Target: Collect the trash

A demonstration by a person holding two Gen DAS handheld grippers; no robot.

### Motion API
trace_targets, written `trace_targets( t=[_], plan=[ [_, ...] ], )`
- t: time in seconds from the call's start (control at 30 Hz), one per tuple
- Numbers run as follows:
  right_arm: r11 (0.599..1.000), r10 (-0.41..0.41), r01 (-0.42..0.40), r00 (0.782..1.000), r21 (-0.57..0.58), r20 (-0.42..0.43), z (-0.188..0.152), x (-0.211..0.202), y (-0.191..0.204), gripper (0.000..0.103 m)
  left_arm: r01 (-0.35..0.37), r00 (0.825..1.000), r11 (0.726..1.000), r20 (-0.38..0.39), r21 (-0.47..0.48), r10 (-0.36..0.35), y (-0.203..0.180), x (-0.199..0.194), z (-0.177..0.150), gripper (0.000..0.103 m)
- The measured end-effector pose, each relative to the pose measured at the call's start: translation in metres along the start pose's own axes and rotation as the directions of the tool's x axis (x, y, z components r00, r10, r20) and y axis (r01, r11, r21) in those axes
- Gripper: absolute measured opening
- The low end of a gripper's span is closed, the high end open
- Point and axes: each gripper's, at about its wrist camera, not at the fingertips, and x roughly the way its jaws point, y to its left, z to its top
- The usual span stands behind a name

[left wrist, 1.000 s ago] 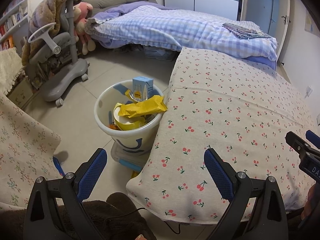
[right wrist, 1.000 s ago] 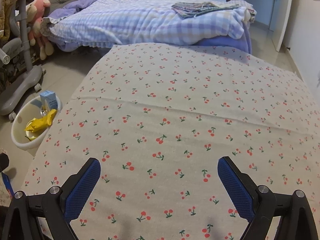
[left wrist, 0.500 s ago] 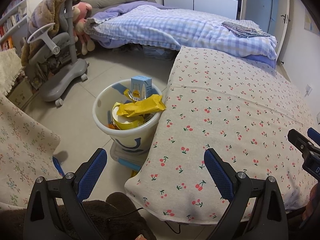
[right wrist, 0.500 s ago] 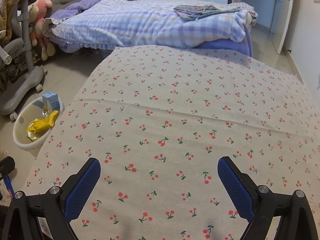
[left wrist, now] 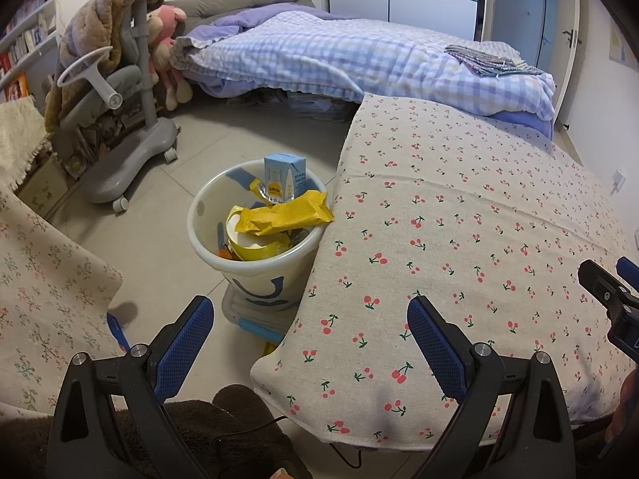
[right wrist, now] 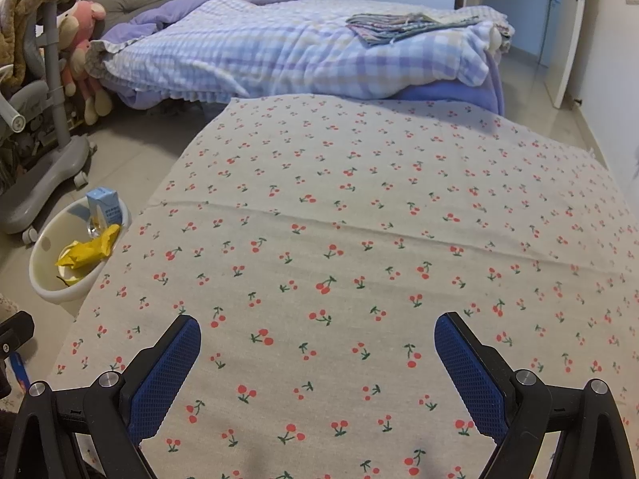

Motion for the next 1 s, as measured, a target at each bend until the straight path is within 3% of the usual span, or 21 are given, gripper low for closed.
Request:
trace_targets(
  t=[1.0],
  plan=[
    [1.0,-0.012,0.012,1.0,-0.01,-0.019,-0.001,0.012,0.0,0.097,-0.017,1.0,1.0,0.021,-0.021,0.018,0.004,0.001,0.006,0.099]
  ],
)
